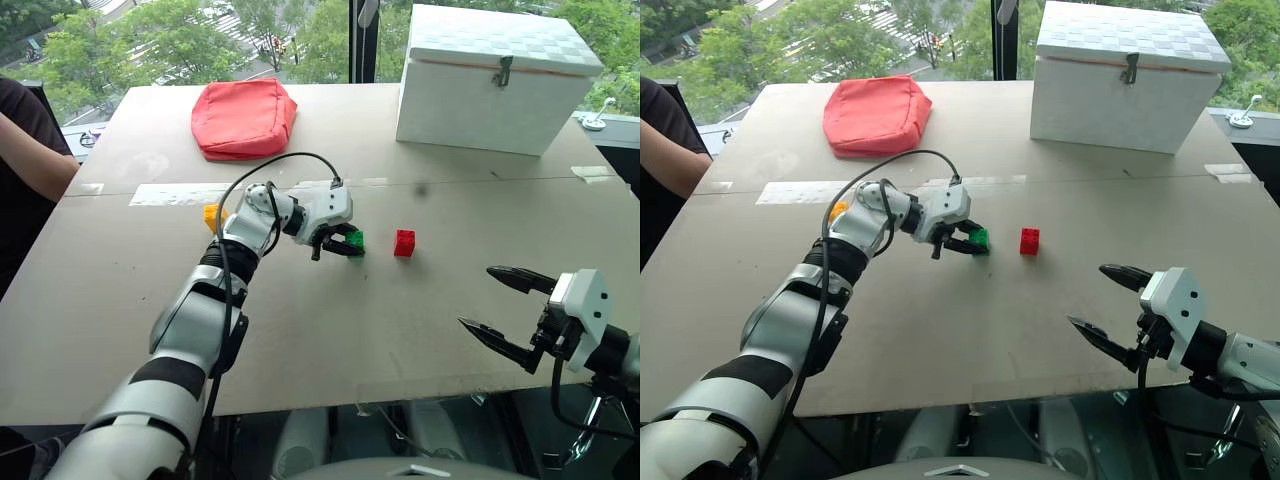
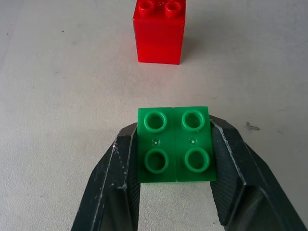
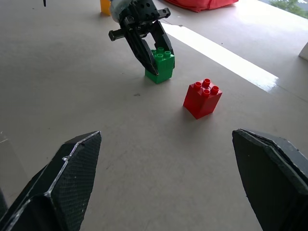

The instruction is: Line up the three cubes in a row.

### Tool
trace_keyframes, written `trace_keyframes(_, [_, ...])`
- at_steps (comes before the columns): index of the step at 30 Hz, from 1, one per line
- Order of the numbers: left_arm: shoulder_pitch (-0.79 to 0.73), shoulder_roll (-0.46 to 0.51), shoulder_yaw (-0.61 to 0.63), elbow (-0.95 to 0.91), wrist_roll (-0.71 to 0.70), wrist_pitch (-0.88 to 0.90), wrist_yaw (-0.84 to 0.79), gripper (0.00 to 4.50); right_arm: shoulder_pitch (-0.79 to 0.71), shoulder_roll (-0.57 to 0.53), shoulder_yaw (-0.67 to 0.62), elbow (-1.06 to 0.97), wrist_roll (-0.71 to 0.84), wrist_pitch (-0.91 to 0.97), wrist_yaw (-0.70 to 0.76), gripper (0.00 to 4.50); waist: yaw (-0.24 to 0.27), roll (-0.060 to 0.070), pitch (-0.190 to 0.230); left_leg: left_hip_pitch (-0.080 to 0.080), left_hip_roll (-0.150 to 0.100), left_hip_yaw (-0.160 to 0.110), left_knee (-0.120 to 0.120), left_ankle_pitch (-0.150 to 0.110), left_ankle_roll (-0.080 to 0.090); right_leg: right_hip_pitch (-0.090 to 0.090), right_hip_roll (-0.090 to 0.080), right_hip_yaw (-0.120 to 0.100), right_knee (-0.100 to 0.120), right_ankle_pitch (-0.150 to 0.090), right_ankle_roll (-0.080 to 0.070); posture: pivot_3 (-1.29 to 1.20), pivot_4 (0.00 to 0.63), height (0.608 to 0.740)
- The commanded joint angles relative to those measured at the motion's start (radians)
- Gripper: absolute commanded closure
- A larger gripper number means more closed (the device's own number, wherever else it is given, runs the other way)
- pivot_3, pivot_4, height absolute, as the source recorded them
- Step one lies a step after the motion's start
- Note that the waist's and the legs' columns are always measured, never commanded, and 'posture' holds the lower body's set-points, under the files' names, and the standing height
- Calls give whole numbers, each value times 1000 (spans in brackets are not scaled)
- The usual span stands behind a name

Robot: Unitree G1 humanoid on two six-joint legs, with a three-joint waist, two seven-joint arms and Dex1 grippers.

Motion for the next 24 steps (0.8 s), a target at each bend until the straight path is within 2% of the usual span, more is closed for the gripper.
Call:
trace_keyframes(1, [-29, -4, 12, 36, 23, -48, -2, 3214, -2, -9, -27, -43, 13, -2, -14, 0, 0, 0, 0, 0, 0, 0, 0, 0, 0, 0, 0, 0, 0, 0, 0, 0, 150, 740])
trace_keyframes(3, [-34, -4, 14, 53, 27, -53, -14, 2162, -6, -11, -23, -43, 12, -1, -18, 0, 0, 0, 0, 0, 0, 0, 0, 0, 0, 0, 0, 0, 0, 0, 0, 0, 150, 740])
trace_keyframes(4, [-37, -6, 20, 61, 28, -62, -1, 1879, -8, -13, -21, -42, 12, -1, -18, 0, 0, 0, 0, 0, 0, 0, 1, 0, 0, 0, 0, 0, 0, 0, 0, 0, 150, 740])
trace_keyframes(7, [-41, -2, 34, 66, 28, -75, 7, 537, -12, -20, -10, -38, 12, -3, -13, 0, -1, 0, 0, 0, 0, -1, 1, 0, 0, 0, 0, 0, 0, 0, 0, 0, 150, 740])
trace_keyframes(11, [-5, 57, 101, -45, -41, -14, -33, 537, -39, -21, 8, -32, 25, -3, -14, 0, 0, 0, 0, 0, 0, -1, 1, 0, 0, 0, 0, 0, 0, 0, 0, 0, 150, 740])
trace_keyframes(14, [86, 141, 208, -282, -152, 186, -35, 537, -73, -16, 37, -16, 36, -10, -4, 0, -16, -1, 0, 0, 3, -3, 0, 0, 0, 0, 0, 0, 1, 0, 0, 0, 150, 740])
trace_keyframes(17, [198, 227, 303, -506, -218, 386, 45, 537, -99, -11, 57, -8, 60, -12, 8, 0, -26, 0, 0, 1, 4, -4, 0, 0, 0, 0, 0, 0, 2, 0, 0, 0, 150, 740])
trace_keyframes(19, [264, 270, 394, -611, -250, 504, 158, 537, -119, -3, 71, 3, 75, -15, 15, 0, -25, 0, 0, 2, 4, -5, 0, 0, 0, 0, 0, 0, 2, 0, 0, 0, 150, 740])
trace_keyframes(24, [373, 280, 569, -734, -171, 657, 597, 537, -172, 9, 109, 47, 69, -37, 30, 0, -16, -1, 0, 2, 4, -6, 1, 0, 0, 1, 0, -1, 2, 0, 0, 0, 150, 740])
